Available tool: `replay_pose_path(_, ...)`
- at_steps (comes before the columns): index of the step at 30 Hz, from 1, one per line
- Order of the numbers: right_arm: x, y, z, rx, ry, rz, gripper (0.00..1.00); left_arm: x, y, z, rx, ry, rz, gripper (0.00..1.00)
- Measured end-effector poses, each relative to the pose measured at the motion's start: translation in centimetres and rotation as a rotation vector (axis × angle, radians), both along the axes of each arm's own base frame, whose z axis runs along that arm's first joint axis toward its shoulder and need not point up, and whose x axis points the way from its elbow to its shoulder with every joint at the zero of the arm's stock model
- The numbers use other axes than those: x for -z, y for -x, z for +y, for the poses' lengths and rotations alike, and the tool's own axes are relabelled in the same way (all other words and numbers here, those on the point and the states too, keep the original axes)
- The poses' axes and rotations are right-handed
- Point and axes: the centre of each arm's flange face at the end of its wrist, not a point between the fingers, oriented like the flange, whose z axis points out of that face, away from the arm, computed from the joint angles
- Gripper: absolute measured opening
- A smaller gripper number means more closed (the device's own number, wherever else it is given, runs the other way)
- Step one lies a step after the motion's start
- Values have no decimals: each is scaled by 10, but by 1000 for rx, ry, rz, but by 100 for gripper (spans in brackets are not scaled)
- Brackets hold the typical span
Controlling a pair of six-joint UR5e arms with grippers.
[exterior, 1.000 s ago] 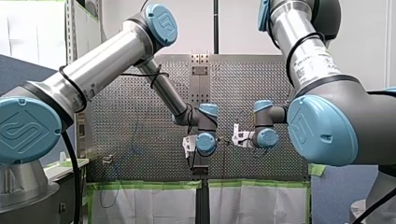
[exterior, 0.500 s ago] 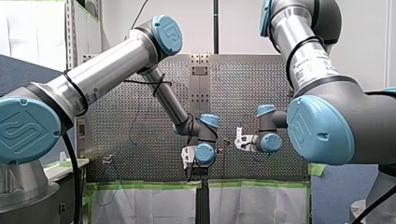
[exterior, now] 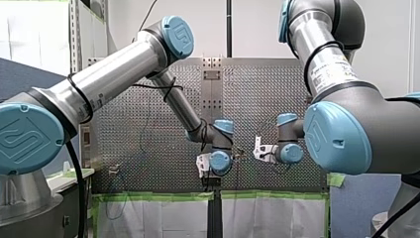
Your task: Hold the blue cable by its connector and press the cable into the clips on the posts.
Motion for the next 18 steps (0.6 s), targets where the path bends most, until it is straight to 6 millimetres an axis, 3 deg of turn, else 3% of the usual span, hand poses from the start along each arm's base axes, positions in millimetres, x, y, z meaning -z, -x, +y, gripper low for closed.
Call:
replay_pose_path(6, -1, 2, -3, 0, 1, 2, 0, -10, -10, -12, 1, 24, -18, 0)
replay_pose_path(13, -7, 0, -11, -1, 2, 4, 0, 5, -16, -21, 21, 21, 5, 0)
replay_pose_path(18, -9, 1, -17, 3, 4, -2, 0, 3, -20, -26, 30, 44, 0, 0)
